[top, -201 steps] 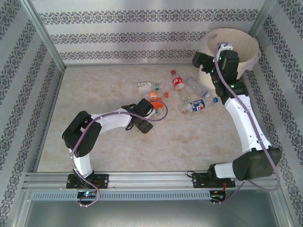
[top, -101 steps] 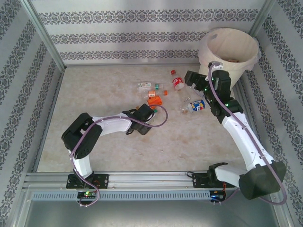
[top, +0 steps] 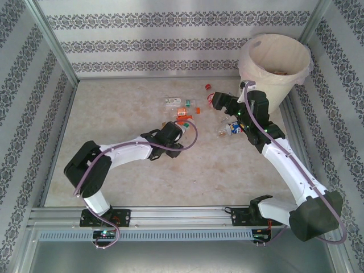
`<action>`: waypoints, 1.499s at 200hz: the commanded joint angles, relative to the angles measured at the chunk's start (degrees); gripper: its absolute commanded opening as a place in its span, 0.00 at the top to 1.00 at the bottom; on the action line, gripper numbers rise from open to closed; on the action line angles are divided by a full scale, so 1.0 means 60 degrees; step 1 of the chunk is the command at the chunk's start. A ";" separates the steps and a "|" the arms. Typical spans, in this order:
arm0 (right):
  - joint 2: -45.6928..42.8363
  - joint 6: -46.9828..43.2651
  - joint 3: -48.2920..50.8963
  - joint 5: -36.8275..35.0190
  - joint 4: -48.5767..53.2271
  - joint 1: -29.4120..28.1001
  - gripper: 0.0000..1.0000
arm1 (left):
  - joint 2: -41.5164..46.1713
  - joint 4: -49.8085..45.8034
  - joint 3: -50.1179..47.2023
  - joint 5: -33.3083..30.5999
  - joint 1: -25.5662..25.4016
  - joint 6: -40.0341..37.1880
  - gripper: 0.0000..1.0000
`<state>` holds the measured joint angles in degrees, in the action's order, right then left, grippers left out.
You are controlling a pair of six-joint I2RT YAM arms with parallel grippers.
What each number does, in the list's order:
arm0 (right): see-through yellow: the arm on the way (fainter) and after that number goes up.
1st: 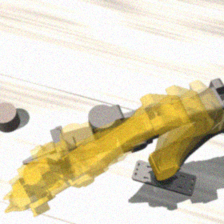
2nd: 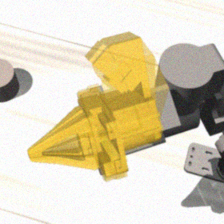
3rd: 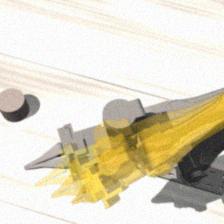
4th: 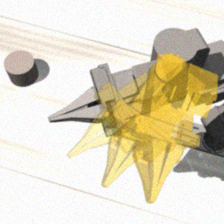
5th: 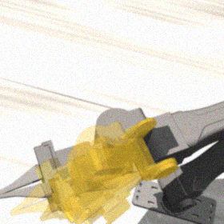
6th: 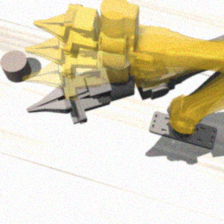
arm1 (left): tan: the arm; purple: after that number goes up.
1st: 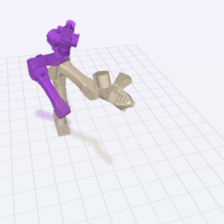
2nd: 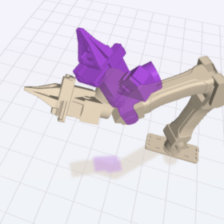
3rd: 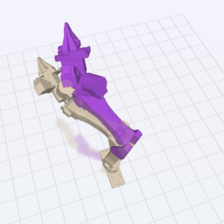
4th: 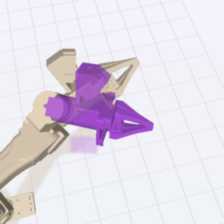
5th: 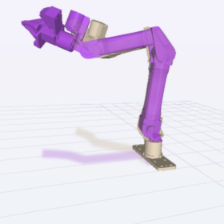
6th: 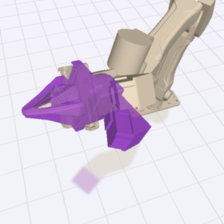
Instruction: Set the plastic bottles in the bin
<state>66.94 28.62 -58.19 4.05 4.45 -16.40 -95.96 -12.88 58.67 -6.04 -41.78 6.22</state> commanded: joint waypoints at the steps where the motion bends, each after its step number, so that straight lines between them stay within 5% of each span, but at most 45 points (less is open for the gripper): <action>1: 0.0149 0.0646 0.0009 0.0467 -0.0401 -0.0123 0.02 | 0.0840 0.0968 -0.0118 0.0357 0.0227 0.0839 0.60; 43: 0.0579 0.0883 -0.0016 0.1395 -0.0505 -0.0182 0.02 | 0.1565 0.1925 0.0106 0.1127 0.0572 0.1590 0.60; 96: 0.1768 0.1178 -0.0820 0.4223 -0.0771 -0.0482 0.02 | 0.1679 0.2625 0.0672 0.2398 0.0606 0.1556 0.60; 158: 0.2896 0.1733 -0.1468 0.4758 -0.0606 -0.0974 0.03 | 0.1688 0.3099 0.0805 0.2663 0.0606 0.1421 0.59; 281: 0.3119 0.2158 -0.1742 0.4868 -0.0333 -0.0902 0.35 | 0.1307 0.3103 0.1367 0.2957 0.0606 0.1197 0.58; 300: 0.2969 0.2224 -0.1683 0.4654 -0.0430 -0.0757 0.38 | 0.1235 0.2987 0.1538 0.3028 0.0606 0.1227 0.51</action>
<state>85.95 41.89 -67.79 33.10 1.21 -21.50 -88.40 3.05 64.49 10.33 -38.39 14.39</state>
